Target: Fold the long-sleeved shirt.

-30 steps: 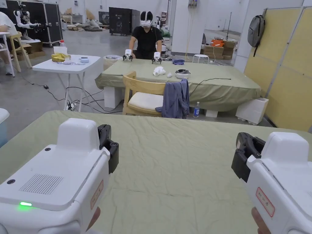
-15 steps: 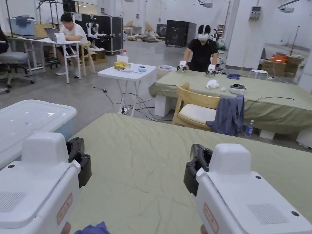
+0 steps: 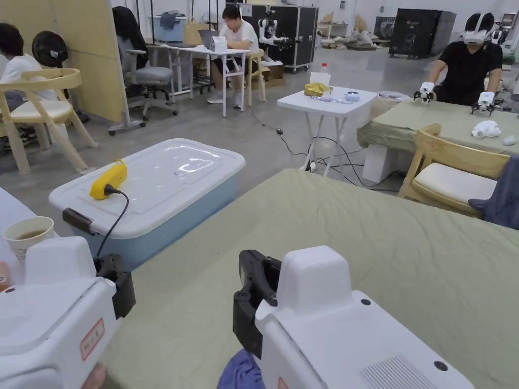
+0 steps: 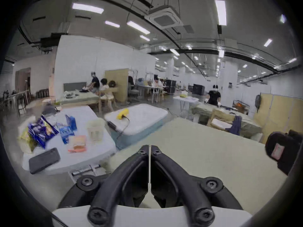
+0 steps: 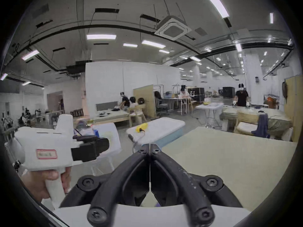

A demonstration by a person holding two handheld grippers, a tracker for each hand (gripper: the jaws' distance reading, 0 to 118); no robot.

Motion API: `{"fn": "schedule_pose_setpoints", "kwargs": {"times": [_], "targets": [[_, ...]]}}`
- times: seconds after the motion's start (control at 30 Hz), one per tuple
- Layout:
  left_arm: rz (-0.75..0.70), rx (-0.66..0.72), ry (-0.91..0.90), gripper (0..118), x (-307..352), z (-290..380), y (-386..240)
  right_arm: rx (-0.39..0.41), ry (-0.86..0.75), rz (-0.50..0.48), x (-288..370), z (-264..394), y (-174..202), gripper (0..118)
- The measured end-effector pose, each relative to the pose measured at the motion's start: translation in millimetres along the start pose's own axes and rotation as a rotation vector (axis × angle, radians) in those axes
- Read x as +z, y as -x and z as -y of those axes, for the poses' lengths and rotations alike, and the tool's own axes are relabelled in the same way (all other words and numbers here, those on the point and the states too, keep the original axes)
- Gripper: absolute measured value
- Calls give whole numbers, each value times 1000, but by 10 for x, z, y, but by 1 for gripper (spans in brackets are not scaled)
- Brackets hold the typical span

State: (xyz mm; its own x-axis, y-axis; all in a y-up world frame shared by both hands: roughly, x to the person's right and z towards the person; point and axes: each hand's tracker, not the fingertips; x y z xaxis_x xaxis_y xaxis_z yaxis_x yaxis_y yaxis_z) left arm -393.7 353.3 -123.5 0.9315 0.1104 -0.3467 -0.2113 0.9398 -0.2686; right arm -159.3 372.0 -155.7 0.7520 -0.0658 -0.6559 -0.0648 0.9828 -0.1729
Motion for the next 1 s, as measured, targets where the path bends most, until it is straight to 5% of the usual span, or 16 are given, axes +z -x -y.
{"fn": "schedule_pose_setpoints", "kwargs": {"times": [0.07,0.13,0.17,0.23,0.5,0.67,0.7,0.73,0.77,0.83,1.0], "targets": [[68,38,96,3,-290,172,-52,4,30,42,69,73,-183,3],[147,72,253,24,-650,398,-118,15,67,94,157,172,-370,3],[212,92,333,49,-847,536,-148,23,92,126,198,232,-462,3],[308,128,506,118,-1213,825,-220,26,136,166,261,350,-632,3],[274,259,777,112,-2224,1627,-509,-41,301,283,421,842,-1115,3],[185,189,868,105,-2624,2012,-604,-60,336,312,455,970,-1250,3],[167,144,874,88,-2657,2033,-616,-61,340,315,468,984,-1267,3],[188,165,845,53,-2488,1965,-666,-65,346,319,487,998,-1290,3],[188,174,838,30,-2437,1900,-696,-74,350,321,511,1011,-1313,3],[196,115,794,21,-2339,1728,-777,-95,349,326,566,1034,-1357,3],[334,100,649,20,-1959,1031,-1056,-148,303,365,798,987,-1478,3]]}}
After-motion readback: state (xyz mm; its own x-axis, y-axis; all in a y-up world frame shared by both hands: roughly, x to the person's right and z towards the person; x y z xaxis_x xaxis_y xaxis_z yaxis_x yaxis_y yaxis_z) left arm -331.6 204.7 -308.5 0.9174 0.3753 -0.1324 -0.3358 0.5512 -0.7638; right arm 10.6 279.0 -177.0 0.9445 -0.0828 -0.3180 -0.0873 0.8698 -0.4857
